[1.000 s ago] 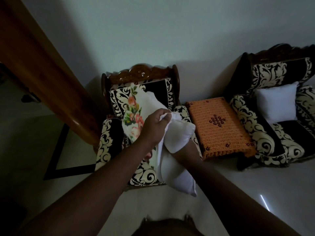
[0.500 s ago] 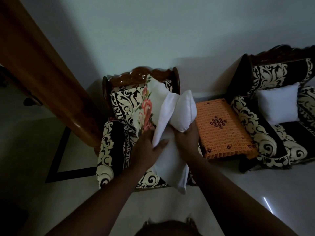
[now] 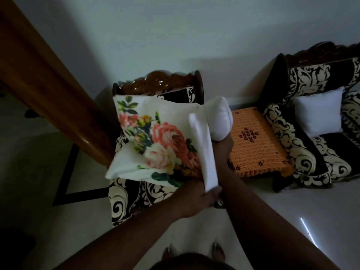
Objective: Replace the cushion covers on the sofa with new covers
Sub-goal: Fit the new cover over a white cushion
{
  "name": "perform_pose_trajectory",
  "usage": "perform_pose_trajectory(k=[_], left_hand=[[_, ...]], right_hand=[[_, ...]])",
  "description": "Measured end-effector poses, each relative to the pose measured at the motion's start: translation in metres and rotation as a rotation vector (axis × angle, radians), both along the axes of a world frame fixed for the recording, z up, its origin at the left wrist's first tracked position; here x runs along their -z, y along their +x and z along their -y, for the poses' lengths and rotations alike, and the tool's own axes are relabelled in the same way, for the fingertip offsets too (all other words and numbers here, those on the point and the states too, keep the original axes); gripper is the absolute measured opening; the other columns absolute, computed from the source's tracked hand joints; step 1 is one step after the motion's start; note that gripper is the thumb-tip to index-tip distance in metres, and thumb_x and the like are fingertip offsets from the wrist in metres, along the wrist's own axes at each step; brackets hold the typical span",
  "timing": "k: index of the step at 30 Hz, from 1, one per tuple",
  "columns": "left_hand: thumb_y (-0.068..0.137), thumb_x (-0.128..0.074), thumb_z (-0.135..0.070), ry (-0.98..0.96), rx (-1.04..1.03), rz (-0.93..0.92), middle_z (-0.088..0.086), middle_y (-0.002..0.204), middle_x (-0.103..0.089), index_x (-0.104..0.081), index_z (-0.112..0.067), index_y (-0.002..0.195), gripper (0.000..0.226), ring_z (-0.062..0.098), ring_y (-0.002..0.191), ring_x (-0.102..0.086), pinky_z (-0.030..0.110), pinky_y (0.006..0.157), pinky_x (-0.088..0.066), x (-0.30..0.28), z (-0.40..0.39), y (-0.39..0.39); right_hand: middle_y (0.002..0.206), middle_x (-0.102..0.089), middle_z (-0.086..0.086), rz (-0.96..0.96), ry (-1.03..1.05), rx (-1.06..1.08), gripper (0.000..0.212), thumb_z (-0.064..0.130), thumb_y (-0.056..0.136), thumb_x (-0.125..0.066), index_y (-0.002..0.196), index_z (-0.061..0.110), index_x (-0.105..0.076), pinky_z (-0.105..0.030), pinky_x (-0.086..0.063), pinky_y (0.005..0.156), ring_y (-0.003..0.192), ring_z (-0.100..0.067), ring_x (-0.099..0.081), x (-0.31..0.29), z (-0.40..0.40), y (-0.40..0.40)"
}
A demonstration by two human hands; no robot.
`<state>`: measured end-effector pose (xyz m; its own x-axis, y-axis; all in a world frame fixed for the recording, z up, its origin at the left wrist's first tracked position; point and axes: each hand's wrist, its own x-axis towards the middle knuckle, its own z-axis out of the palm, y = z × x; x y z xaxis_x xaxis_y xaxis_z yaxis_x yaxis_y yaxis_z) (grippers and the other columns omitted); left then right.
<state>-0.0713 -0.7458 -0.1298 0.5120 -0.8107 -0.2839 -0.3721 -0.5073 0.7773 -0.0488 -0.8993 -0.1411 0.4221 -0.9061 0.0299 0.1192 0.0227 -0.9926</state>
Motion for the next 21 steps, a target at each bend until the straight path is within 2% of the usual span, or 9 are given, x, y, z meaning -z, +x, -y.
perform_pose_trajectory(k=[3,5,6,8,10,12,15,17,21], left_hand=[[0.091,-0.057,-0.067,-0.008,-0.313,0.227,0.008,0.055,-0.062,-0.058,-0.010,0.059,0.066,0.019,0.052,-0.062,0.036,0.052,-0.042,-0.004,-0.010,0.026],[0.082,-0.053,-0.081,-0.050,-0.459,0.316,0.004,0.058,-0.061,-0.055,-0.017,0.062,0.068,0.022,0.060,-0.067,0.030,0.051,-0.040,0.006,-0.022,0.042],[0.076,-0.055,-0.084,-0.108,-0.524,0.316,0.005,0.072,-0.064,-0.059,-0.020,0.077,0.065,0.023,0.074,-0.069,0.027,0.059,-0.043,0.012,-0.024,0.047],[0.068,-0.070,-0.078,-0.235,-0.549,0.226,0.005,0.115,-0.060,-0.052,-0.015,0.121,0.084,0.015,0.108,-0.061,0.028,0.086,-0.049,0.013,-0.017,0.047],[0.073,-0.081,-0.059,-0.363,-0.519,0.087,-0.001,0.132,-0.054,-0.041,-0.018,0.139,0.087,0.000,0.124,-0.053,0.019,0.100,-0.045,0.014,-0.002,0.043],[0.079,-0.083,-0.045,-0.506,-0.593,-0.131,-0.006,0.128,-0.062,-0.046,-0.027,0.136,0.070,-0.011,0.115,-0.059,0.012,0.091,-0.049,0.006,0.015,0.034],[0.058,-0.090,-0.063,-0.614,-0.839,-0.401,-0.004,0.132,-0.067,-0.048,-0.024,0.144,0.103,0.009,0.118,-0.066,0.032,0.092,-0.057,0.016,0.035,0.031],[0.051,-0.094,-0.057,-0.590,-0.958,-0.416,-0.008,0.128,-0.069,-0.054,-0.026,0.141,0.103,0.011,0.116,-0.067,0.036,0.092,-0.057,0.018,0.048,0.033],[0.066,-0.092,-0.037,-0.537,-1.179,-0.477,-0.001,0.111,-0.075,-0.066,-0.021,0.126,0.067,0.020,0.100,-0.073,0.033,0.072,-0.060,0.023,0.073,0.053]], right_hand=[[0.111,-0.072,0.007,-0.071,-0.216,-0.212,0.042,0.023,0.085,-0.081,0.122,0.023,-0.061,-0.037,-0.058,0.085,0.104,-0.006,-0.069,-0.005,0.002,-0.003],[0.129,-0.065,0.011,-0.079,-0.275,-0.278,0.062,0.030,0.082,-0.086,0.134,0.030,-0.053,-0.035,-0.053,0.098,0.119,-0.005,-0.062,-0.010,0.004,-0.006],[0.134,-0.062,0.010,-0.074,-0.290,-0.302,0.068,0.031,0.081,-0.086,0.139,0.029,-0.049,-0.037,-0.051,0.102,0.123,-0.005,-0.059,-0.012,0.002,-0.008],[0.138,-0.060,0.007,-0.073,-0.277,-0.370,0.070,0.028,0.085,-0.083,0.144,0.027,-0.045,-0.040,-0.050,0.105,0.125,-0.007,-0.058,-0.007,-0.005,-0.011],[0.140,-0.060,0.002,-0.034,-0.214,-0.500,0.068,0.021,0.088,-0.080,0.146,0.022,-0.045,-0.045,-0.050,0.106,0.126,-0.011,-0.059,-0.002,-0.014,-0.017],[0.142,-0.059,-0.003,-0.024,-0.213,-0.658,0.068,0.016,0.088,-0.078,0.148,0.017,-0.045,-0.047,-0.047,0.108,0.130,-0.014,-0.057,0.003,-0.012,-0.023],[0.152,-0.049,-0.002,-0.127,-0.356,-0.859,0.076,0.021,0.093,-0.073,0.157,0.016,-0.032,-0.037,-0.041,0.115,0.139,-0.009,-0.047,0.010,0.005,-0.034],[0.157,-0.041,-0.001,-0.137,-0.418,-0.961,0.087,0.017,0.091,-0.073,0.160,0.011,-0.021,-0.026,-0.034,0.118,0.144,-0.007,-0.039,0.015,0.018,-0.039],[0.151,-0.045,-0.004,-0.187,-0.303,-1.055,0.083,0.012,0.086,-0.070,0.158,0.013,-0.030,-0.027,-0.033,0.118,0.141,-0.012,-0.041,0.029,0.041,-0.043]])
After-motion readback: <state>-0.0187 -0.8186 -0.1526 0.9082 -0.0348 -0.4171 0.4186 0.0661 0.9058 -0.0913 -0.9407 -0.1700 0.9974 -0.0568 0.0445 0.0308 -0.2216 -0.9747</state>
